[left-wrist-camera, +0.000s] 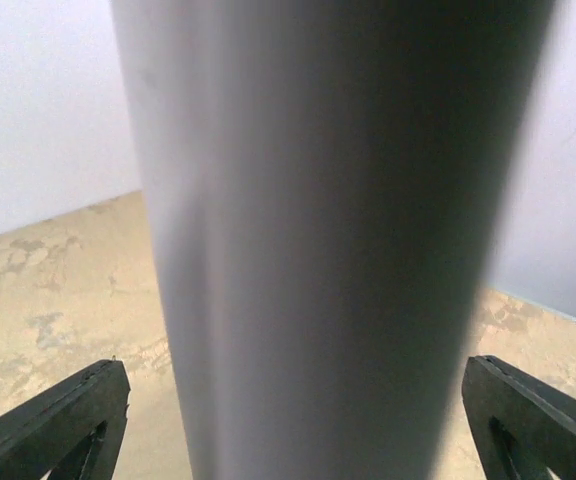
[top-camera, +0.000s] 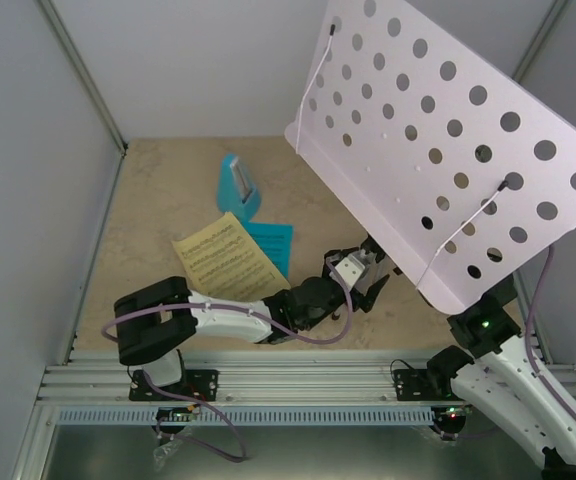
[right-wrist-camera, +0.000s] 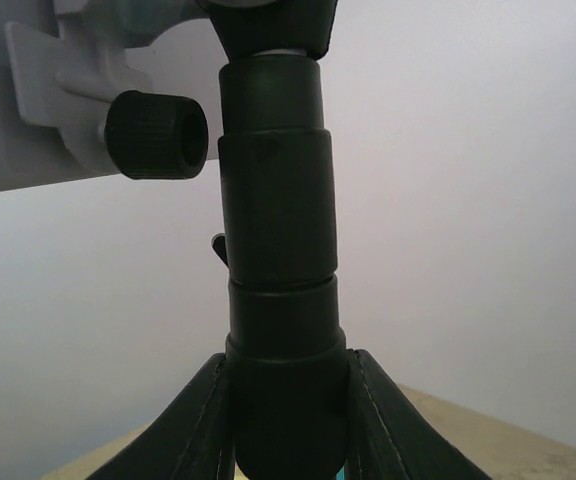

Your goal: Pack up the instrument practice props

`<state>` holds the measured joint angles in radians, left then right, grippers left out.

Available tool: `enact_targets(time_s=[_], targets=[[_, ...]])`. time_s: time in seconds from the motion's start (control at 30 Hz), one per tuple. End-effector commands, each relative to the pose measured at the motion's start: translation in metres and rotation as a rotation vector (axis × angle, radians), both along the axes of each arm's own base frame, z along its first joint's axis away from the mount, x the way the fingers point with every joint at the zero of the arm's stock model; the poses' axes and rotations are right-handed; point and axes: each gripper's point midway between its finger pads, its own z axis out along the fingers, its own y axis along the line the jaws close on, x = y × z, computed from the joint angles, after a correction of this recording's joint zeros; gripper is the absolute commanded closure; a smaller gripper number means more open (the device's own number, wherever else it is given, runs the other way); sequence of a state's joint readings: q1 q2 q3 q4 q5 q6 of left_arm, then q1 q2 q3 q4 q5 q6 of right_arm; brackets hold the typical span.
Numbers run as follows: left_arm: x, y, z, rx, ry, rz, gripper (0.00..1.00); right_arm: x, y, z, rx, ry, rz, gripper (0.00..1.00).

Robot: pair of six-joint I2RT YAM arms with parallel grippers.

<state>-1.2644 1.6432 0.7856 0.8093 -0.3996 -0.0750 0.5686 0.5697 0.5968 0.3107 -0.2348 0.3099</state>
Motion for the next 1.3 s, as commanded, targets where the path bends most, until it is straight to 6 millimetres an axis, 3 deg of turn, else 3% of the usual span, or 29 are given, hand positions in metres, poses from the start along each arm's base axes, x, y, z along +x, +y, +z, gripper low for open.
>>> enact_targets(time_s=[0.0, 0.23, 0.6, 0.7, 0.87, 0.97, 1.13, 1.2, 1.27], targets=[[-0.004, -0.012, -0.003, -0.016, -0.023, -0.033, 0.06, -0.004, -0.012, 0.017, 0.155, 0.061, 0.01, 0.99], [0.01, -0.021, -0.011, -0.014, -0.038, 0.044, 0.1, -0.004, -0.016, 0.021, 0.196, 0.085, 0.009, 1.0], [0.013, -0.023, -0.009, -0.012, -0.073, 0.111, 0.6, -0.005, -0.026, 0.023, 0.225, 0.083, -0.031, 1.0], [0.013, -0.024, -0.01, -0.009, -0.073, 0.11, 0.57, -0.006, -0.027, 0.023, 0.231, 0.082, -0.03, 0.99], [0.016, -0.028, -0.014, -0.004, -0.069, 0.123, 0.28, -0.006, -0.027, 0.023, 0.244, 0.084, -0.025, 1.0], [0.017, -0.031, -0.017, 0.004, -0.071, 0.126, 0.27, -0.006, -0.027, 0.023, 0.252, 0.091, -0.017, 0.99], [0.013, -0.038, -0.017, 0.029, -0.099, 0.087, 0.58, -0.006, -0.027, 0.024, 0.259, 0.097, -0.013, 0.99], [0.014, -0.033, -0.015, 0.042, -0.107, 0.099, 0.76, -0.007, -0.028, 0.025, 0.256, 0.095, -0.018, 1.0], [0.013, -0.025, -0.009, 0.048, -0.118, 0.109, 0.84, -0.007, -0.031, 0.029, 0.253, 0.086, -0.035, 0.99]])
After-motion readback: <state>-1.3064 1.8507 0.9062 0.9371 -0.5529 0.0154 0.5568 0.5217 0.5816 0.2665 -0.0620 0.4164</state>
